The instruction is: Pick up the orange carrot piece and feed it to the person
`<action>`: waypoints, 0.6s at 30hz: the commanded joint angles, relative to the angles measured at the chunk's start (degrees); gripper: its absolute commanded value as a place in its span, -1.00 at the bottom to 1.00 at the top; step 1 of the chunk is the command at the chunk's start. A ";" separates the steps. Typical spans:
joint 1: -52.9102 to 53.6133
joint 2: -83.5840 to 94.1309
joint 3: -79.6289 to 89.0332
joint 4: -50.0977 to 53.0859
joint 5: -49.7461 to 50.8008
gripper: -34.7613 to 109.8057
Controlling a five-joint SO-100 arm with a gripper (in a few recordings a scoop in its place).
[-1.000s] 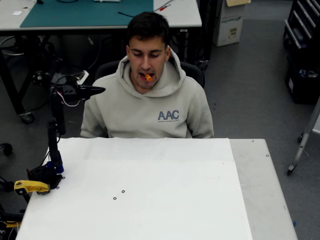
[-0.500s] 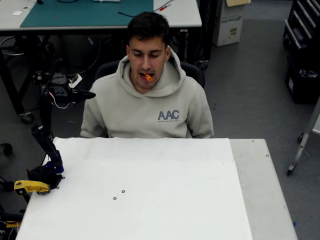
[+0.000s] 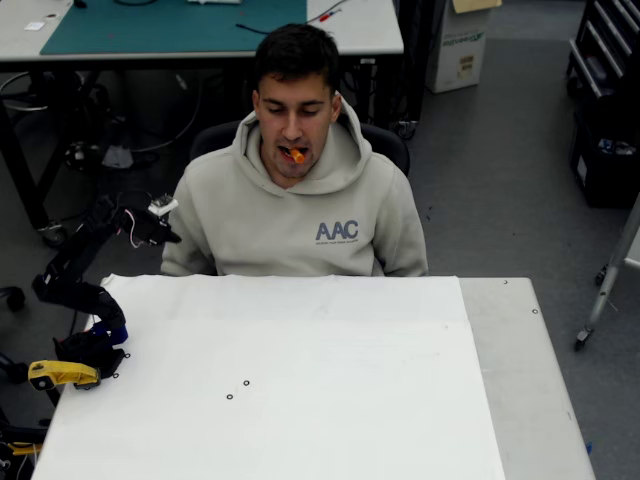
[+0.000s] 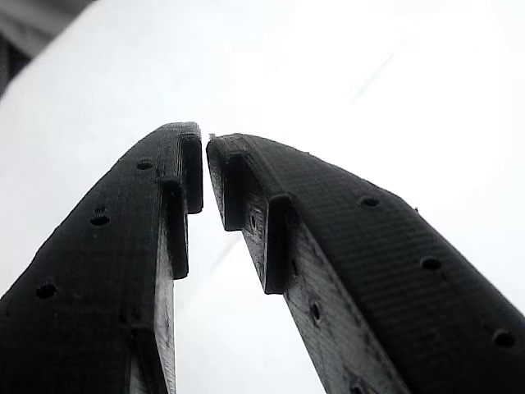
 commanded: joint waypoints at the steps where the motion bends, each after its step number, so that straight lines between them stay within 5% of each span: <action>1: 0.18 10.02 16.61 -9.14 -1.67 -0.55; 10: -0.09 23.03 42.71 -15.91 -5.36 -0.55; 18: -0.09 34.19 47.02 -15.73 -5.54 -0.55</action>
